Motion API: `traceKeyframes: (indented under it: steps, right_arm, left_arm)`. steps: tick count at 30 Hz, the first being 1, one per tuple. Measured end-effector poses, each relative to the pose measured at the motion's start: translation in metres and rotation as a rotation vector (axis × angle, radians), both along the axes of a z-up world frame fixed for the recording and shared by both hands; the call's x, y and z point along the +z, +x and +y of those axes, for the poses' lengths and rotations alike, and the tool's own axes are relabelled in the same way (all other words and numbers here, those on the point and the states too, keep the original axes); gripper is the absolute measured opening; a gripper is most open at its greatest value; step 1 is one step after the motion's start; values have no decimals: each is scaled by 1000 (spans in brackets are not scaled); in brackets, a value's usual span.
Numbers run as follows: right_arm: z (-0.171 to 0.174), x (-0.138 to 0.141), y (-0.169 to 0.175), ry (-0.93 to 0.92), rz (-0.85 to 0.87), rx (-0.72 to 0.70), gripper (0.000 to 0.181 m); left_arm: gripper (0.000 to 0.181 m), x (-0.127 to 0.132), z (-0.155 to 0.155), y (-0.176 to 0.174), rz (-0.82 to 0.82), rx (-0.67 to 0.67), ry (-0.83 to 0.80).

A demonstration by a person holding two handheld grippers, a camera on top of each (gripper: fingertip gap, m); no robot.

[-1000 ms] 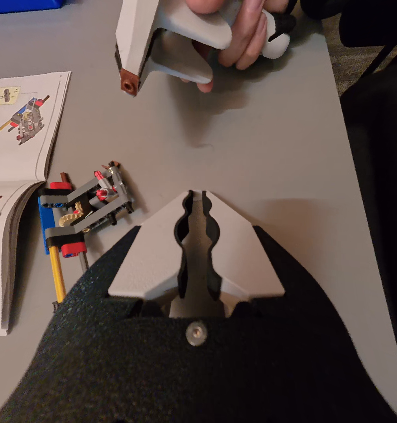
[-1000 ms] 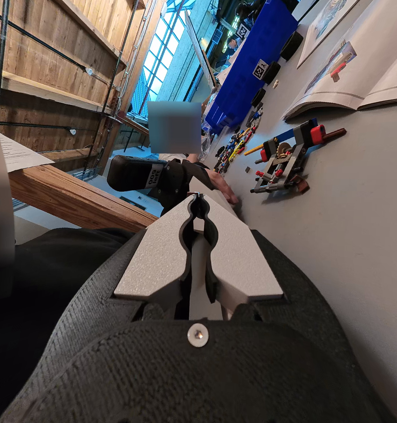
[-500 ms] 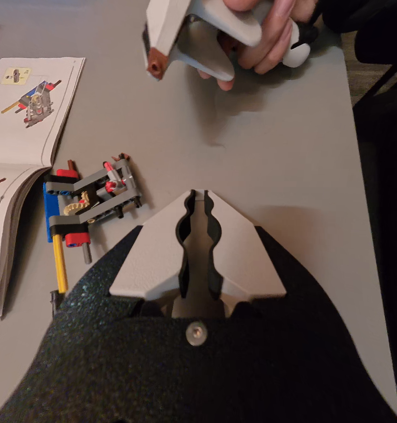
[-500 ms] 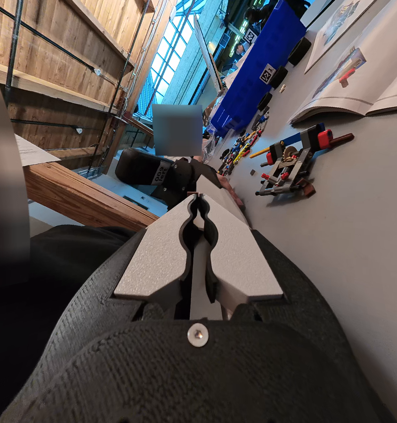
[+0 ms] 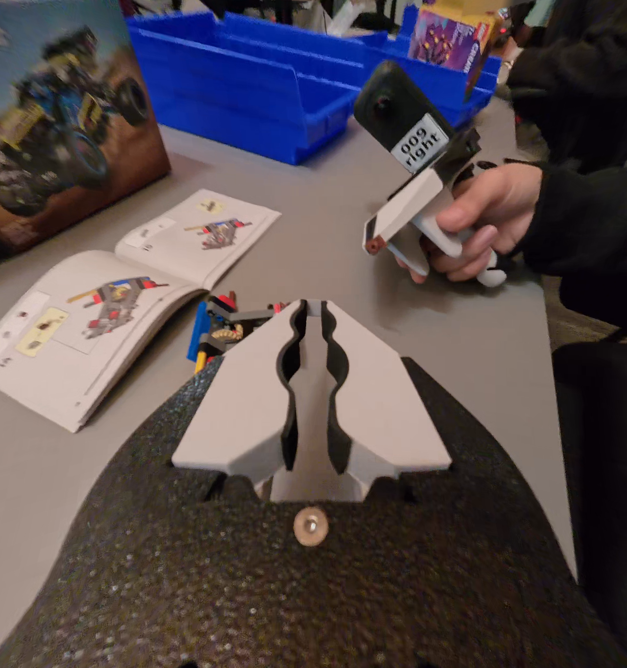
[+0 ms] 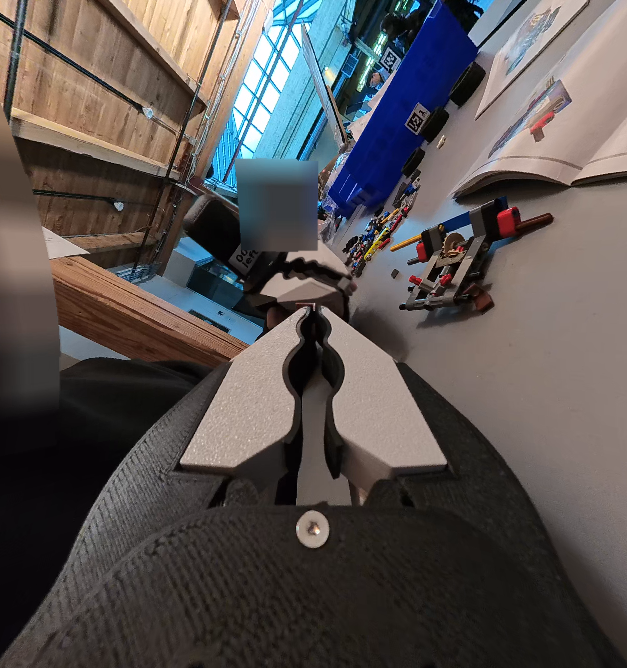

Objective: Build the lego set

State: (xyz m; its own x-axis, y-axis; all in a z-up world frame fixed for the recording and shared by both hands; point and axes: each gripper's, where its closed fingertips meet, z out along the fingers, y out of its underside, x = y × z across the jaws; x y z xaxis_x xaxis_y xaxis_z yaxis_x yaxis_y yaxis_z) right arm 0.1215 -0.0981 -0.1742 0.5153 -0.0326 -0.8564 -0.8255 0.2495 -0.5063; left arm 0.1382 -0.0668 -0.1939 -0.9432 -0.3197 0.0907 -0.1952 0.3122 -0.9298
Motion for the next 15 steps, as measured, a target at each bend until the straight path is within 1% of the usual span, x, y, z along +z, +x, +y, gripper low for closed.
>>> traceKeyframes:
  steps: [1,3,7,10,13,15]
  right_arm:
    - [0,0,0,1,-1,0,0]
    - [0,0,0,0,0,-1,0]
    - [-1,2,0,14,-10,-1,0]
    - [0,5,-1,26,-30,2,0]
    - [0,11,-3,45,-76,5,0]
    - [0,13,-4,55,-86,8,0]
  left_arm:
    - [6,4,0,1,-26,15,-11]
    - [6,10,-1,2,-43,29,-31]
    - [6,13,-5,-1,-24,26,-72]
    - [6,19,-9,-4,-15,12,-133]
    - [6,23,-11,-5,-45,12,-172]
    - [6,30,-12,-8,-93,-2,-199]
